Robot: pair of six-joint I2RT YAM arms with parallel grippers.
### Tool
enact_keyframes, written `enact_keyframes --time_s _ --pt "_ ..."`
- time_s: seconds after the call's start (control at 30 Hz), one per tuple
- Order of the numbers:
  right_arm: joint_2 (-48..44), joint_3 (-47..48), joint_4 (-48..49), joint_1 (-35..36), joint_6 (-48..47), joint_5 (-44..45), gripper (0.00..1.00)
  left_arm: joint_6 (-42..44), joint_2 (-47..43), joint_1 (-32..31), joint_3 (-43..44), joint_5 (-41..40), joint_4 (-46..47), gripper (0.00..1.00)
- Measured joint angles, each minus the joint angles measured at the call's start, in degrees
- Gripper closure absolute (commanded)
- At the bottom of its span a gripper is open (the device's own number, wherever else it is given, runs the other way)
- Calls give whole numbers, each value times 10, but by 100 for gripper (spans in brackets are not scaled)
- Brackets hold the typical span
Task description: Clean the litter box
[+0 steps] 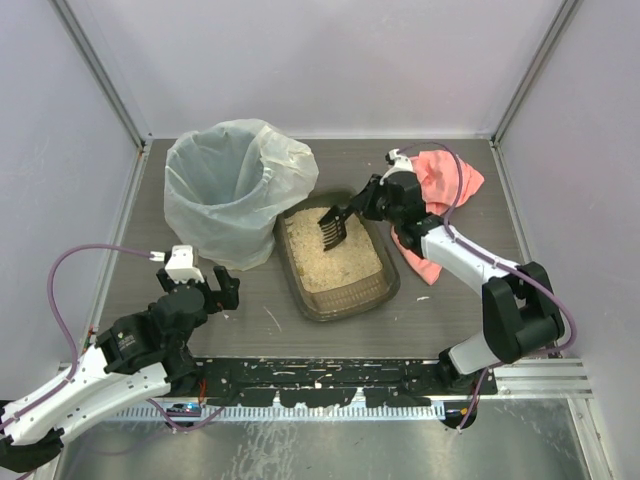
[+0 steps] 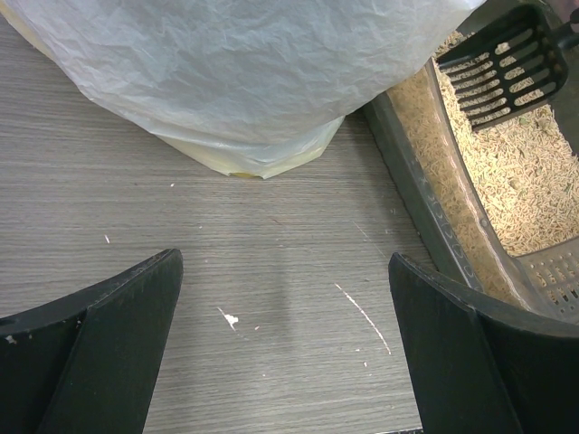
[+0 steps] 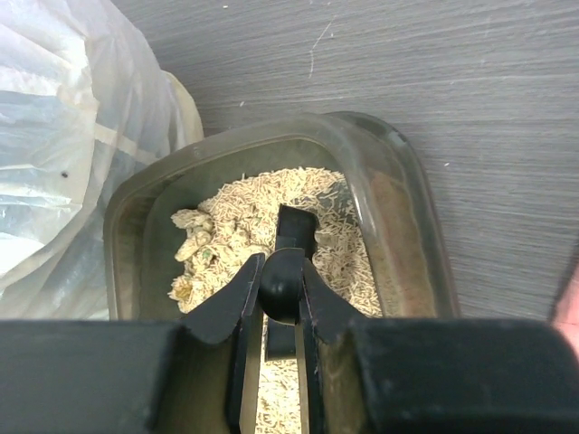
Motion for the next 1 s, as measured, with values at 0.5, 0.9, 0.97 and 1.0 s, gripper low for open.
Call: enact_keyframes --time_s 0.5,0.9,0.97,1.0 --pt "25 -148 238 -4 160 -35 99 0 3 0 0 0 0 2" --pt "-18 -179 240 -4 190 -16 99 0 0 0 0 0 0 2" --pt "-33 -179 235 -8 193 -17 99 0 0 0 0 0 0 2" --pt "-39 -179 234 -11 195 -18 99 0 0 0 0 0 0 2"
